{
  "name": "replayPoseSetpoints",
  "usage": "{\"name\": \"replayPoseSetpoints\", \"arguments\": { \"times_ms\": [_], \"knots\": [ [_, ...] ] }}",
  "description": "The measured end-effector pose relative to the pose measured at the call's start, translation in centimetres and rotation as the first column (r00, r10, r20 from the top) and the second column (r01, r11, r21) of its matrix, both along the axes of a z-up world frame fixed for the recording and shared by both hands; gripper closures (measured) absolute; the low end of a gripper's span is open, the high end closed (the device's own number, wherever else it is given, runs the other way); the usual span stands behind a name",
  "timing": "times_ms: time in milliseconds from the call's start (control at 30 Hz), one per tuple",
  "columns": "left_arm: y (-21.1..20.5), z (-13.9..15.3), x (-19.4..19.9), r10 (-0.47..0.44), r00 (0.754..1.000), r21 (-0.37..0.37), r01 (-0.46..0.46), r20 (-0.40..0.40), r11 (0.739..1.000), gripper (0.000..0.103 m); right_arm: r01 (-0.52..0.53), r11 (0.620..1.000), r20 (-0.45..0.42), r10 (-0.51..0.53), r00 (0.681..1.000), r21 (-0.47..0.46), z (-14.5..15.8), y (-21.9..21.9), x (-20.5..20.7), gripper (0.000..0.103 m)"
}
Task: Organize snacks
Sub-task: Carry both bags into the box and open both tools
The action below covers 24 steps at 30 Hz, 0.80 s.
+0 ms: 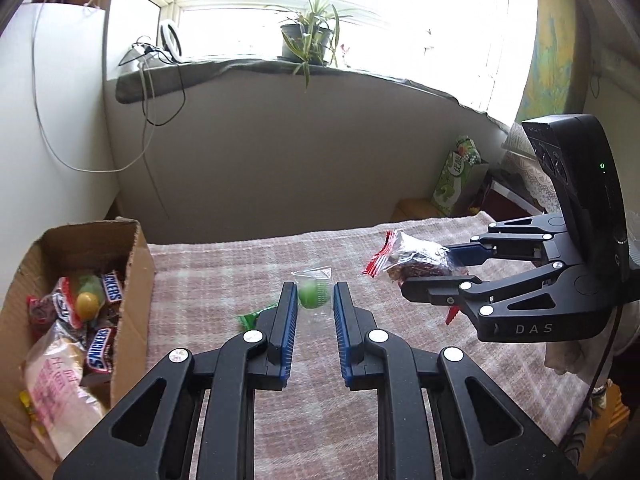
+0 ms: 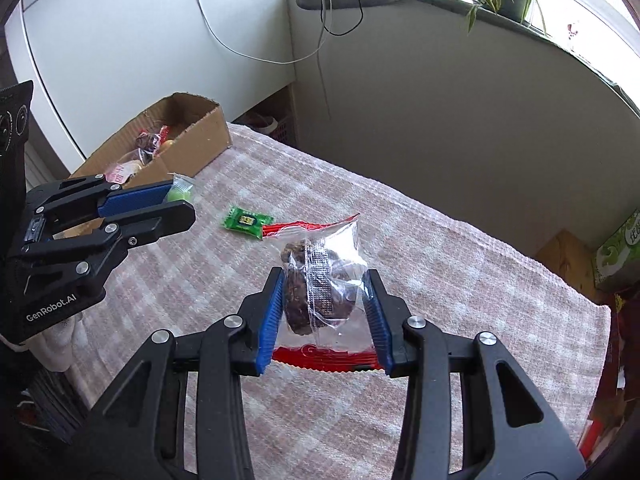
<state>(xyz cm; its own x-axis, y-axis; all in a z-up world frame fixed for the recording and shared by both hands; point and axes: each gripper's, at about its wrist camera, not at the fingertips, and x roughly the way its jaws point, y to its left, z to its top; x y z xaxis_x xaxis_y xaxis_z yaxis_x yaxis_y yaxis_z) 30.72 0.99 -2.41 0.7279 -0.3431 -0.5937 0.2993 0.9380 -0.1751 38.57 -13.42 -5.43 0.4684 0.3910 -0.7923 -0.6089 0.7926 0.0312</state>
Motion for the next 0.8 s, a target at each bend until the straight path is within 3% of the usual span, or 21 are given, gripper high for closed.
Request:
{"name": "replayPoseSetpoints", "arguments": {
  "times_ms": [367, 800],
  "knots": [
    [7.7, 0.9, -2.1, 0.151, 0.987, -0.047, -0.149, 0.046, 0.988, 0.086, -0.130, 0.991, 0.032, 0.129, 0.991, 0.038, 2.2, 7.9, -2.4, 0.062],
    [17.5, -0.7, -4.4, 0.352, 0.935, -0.062, -0.349, 0.037, 0.935, 0.086, -0.252, 0.966, 0.018, 0.252, 0.968, 0.054, 1.7, 17.4, -3.9, 0.062]
  ]
}}
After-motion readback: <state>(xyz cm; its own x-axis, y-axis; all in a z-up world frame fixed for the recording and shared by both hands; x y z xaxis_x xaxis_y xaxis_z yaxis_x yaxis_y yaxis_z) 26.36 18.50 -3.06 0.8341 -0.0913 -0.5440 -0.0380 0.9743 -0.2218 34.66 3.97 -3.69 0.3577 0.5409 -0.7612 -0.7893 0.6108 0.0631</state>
